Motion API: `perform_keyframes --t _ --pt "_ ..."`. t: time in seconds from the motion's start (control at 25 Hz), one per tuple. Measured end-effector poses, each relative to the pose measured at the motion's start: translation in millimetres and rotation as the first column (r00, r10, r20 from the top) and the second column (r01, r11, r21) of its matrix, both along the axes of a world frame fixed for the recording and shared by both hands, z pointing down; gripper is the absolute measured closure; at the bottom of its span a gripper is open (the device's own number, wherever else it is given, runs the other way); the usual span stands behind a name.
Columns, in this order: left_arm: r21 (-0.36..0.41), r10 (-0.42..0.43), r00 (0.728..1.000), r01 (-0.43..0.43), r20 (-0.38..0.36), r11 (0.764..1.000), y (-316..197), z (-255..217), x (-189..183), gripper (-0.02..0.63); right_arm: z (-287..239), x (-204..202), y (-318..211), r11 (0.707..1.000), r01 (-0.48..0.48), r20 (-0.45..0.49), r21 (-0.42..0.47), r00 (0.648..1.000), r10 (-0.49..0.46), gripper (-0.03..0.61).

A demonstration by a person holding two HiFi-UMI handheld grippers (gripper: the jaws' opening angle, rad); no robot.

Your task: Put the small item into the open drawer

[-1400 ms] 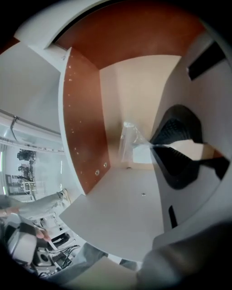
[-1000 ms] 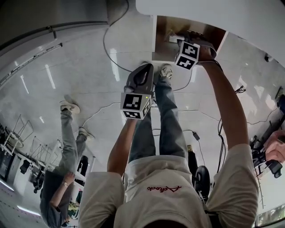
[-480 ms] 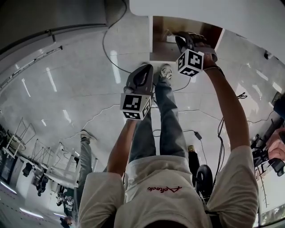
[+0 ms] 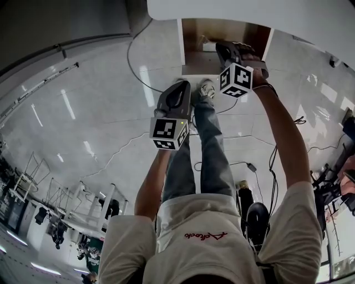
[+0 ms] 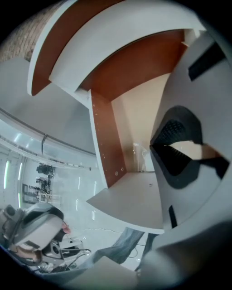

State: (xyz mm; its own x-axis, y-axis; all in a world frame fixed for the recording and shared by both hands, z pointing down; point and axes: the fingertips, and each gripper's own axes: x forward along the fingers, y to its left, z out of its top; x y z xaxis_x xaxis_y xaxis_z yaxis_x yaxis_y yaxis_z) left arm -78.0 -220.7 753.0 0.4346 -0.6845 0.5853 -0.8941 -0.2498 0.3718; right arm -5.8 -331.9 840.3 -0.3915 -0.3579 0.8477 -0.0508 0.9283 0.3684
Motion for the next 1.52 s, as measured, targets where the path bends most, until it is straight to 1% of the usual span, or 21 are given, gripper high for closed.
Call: perform_keyframes --t 0.08,0.2,0.28,0.36,0.48,0.64,0.76,0.88,0.96,1.0,1.08,1.32,1.52 --pt "0.0 0.007 1.0 -0.007 0.002 1.0 1.0 -1.1 3.3 0.605 -9.3 2.8 -3.1 0.998 -0.069 0.052 -0.005 0.996 0.069 0.566" --pt "-0.002 0.016 1.0 -0.016 0.005 1.0 3.5 -2.7 6.3 0.606 -26.3 6.4 -4.3 0.985 -0.171 0.136 -0.02 0.976 0.172 0.566" --pt "-0.005 0.024 1.0 -0.024 0.008 1.0 5.4 -3.4 9.1 0.606 -38.1 9.8 -2.9 0.971 -0.237 0.195 -0.04 0.951 0.24 0.566" --pt "-0.009 0.031 0.999 -0.031 0.008 0.999 6.8 -3.3 13.1 0.606 -48.9 15.1 -1.4 0.948 -0.311 0.255 -0.072 0.913 0.319 0.566" --pt "-0.013 0.042 0.999 -0.042 0.01 0.999 9.0 -2.3 18.3 0.606 -62.9 24.9 2.3 0.9 -0.42 0.332 -0.116 0.838 0.434 0.566" --pt "-0.024 0.058 0.998 -0.058 0.01 0.998 14.6 -1.5 25.9 0.606 -79.9 35.8 13.8 0.839 -0.52 0.406 -0.16 0.74 0.536 0.566" --pt "-0.028 0.071 0.997 -0.071 0.012 0.997 18.6 -2.6 30.9 0.606 -90.4 42.2 25.2 0.777 -0.584 0.453 -0.234 0.641 0.619 0.566" --pt "-0.029 0.077 0.997 -0.077 0.014 0.997 20.0 -3.8 33.4 0.606 -100.6 49.1 37.0 0.705 -0.636 0.482 -0.313 0.534 0.695 0.566" --pt "-0.026 0.08 0.997 -0.08 0.013 0.996 19.0 -5.1 35.4 0.606 -106.6 52.8 45.3 0.672 -0.655 0.494 -0.347 0.481 0.724 0.566" --pt "-0.022 0.081 0.997 -0.081 0.013 0.996 17.8 -6.3 36.3 0.606 -109.4 53.9 49.1 0.663 -0.659 0.499 -0.357 0.465 0.731 0.566" --pt "-0.012 0.083 0.996 -0.083 0.012 0.996 14.7 -10.5 37.3 0.606 -114.2 55.2 56.4 0.655 -0.661 0.505 -0.367 0.45 0.737 0.566" --pt "0.01 0.079 0.997 -0.08 0.012 0.997 10.0 -23.6 33.9 0.606 -121.0 64.3 75.4 0.639 -0.675 0.49 -0.37 0.443 0.751 0.566" --pt "0.034 0.074 0.997 -0.075 0.013 0.997 4.9 -36.8 28.0 0.606 -134.1 72.0 79.9 0.621 -0.697 0.492 -0.357 0.425 0.76 0.566"
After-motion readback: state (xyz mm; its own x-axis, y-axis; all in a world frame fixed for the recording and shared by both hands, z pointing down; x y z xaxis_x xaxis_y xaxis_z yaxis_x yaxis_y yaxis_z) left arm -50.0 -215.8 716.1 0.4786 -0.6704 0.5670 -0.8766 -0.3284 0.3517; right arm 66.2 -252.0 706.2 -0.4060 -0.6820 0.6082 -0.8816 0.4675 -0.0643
